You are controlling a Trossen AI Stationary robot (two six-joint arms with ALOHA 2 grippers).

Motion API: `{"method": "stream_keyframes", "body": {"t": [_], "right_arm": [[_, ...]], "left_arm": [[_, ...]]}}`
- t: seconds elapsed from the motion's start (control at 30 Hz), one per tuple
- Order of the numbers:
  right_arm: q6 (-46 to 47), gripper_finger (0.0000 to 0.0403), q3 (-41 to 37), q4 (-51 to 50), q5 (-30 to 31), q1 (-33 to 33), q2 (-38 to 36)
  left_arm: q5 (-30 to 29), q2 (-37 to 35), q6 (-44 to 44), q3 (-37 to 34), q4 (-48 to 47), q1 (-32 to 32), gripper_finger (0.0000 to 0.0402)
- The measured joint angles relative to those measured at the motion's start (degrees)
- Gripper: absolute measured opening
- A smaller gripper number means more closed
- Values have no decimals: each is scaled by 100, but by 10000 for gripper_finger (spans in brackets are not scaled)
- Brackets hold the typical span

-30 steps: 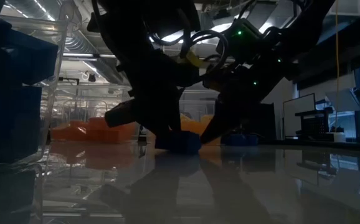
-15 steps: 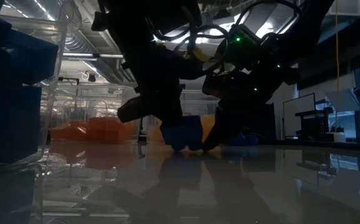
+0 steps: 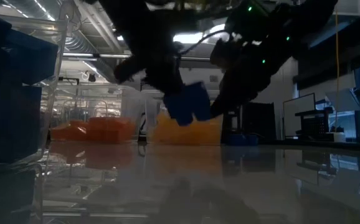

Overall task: Sort blocks
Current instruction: Put the blue game piece into the bottom transparent bin

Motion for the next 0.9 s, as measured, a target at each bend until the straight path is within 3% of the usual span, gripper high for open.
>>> {"method": "stream_keyframes", "body": {"t": [0.37, 0.67, 0.9], "right_arm": [[-283, 20, 7, -688, 931, -10, -816], [-294, 20, -2, -867, 947, -9, -790], [-294, 20, -2, -845, 947, -9, -790]], "left_arm": [[61, -1397, -663, -19, -196, -634, 4], [318, -2798, -2443, -2, -1038, -1668, 3], [847, -3084, -3934, -2, -2071, -2541, 13]]}}
